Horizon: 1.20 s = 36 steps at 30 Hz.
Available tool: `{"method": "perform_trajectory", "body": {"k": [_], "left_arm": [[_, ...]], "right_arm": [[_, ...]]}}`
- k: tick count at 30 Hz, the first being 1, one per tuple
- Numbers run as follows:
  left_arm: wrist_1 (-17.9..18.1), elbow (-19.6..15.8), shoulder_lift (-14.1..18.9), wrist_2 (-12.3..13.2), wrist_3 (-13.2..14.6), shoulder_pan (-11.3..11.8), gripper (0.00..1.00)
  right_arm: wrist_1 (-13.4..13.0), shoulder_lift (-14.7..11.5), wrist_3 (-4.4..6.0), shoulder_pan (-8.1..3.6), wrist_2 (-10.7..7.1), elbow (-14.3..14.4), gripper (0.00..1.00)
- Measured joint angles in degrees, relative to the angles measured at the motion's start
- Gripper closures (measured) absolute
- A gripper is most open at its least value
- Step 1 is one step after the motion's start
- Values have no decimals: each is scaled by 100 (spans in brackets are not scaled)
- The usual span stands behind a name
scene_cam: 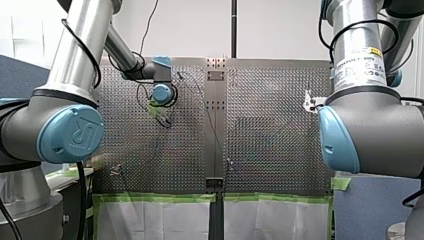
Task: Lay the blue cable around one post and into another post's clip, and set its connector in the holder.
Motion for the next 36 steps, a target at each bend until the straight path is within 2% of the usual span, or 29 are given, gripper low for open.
{"method": "perform_trajectory", "body": {"k": [17, 36], "left_arm": [[0, 2, 0, -3, -3, 0, 0], [0, -1, 0, 0, 5, -13, 0]], "right_arm": [[-23, 2, 17, 51, -50, -94, 95], [15, 5, 42, 49, -44, -172, 95]]}}
